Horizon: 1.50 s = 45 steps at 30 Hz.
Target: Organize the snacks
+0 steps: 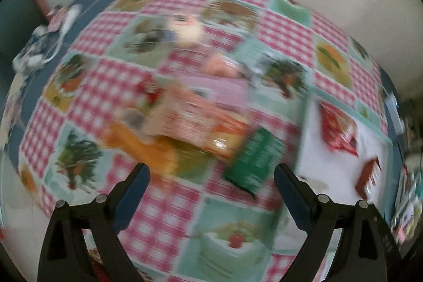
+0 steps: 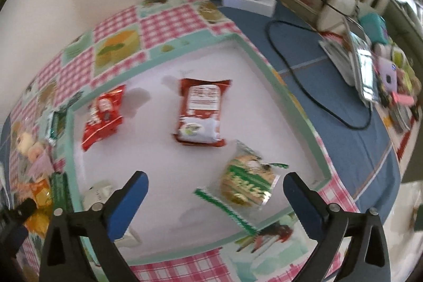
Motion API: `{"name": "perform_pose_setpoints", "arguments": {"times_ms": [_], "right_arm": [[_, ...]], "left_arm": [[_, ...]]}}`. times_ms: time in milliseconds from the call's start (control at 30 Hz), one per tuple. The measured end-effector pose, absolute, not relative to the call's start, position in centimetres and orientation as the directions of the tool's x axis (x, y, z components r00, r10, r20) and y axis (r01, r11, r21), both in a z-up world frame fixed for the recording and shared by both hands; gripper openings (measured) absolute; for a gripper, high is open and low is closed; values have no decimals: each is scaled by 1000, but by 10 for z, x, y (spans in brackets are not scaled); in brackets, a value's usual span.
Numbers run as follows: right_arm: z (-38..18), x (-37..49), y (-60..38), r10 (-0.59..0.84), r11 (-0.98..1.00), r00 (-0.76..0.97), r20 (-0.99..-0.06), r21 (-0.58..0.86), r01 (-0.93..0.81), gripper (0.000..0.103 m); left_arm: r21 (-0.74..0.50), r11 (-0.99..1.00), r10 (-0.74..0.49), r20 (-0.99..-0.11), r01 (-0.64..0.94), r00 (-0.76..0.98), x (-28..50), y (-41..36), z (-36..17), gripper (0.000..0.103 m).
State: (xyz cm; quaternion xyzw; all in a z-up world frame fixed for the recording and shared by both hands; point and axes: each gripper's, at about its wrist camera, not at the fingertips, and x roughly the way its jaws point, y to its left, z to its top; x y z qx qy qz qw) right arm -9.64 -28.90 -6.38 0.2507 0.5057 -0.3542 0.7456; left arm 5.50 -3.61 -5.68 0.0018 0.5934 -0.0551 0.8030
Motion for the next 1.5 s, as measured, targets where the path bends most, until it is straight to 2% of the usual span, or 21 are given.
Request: {"name": "perform_pose_setpoints", "arguments": {"times_ms": [100, 267, 333, 633, 867, 1100, 1500], "right_arm": [[-64, -88, -279, -258, 665, 259, -931, 24, 747, 103], [-64, -82, -268, -143, 687, 337, -931, 152, 711, 103], [-61, -77, -259, -141, 704, 358, -923, 161, 691, 103], [-49, -61, -224, -173, 799, 475, -863, 159, 580, 103], [-55, -49, -203, -149, 837, 480, -865, 148, 527, 103], [-65, -30, -168, -39, 881, 474, -880, 194, 432, 103], [-74, 3, -135, -46, 894, 438, -898, 158, 418, 103]], "left_arm": [[-43, 999, -49, -952, 29, 302, 65, -11, -55, 95], [94, 994, 105, -923, -46, 371, 78, 21, -50, 95], [97, 993, 115, -917, -65, 382, 81, 31, -48, 95], [91, 995, 103, -902, -49, 420, 82, 39, -44, 95], [83, 993, 109, -903, -80, 416, 87, 58, -46, 95], [15, 988, 72, -926, -154, 372, 94, 83, -55, 95], [-81, 960, -2, -959, -266, 285, 105, 118, -74, 95]]}}
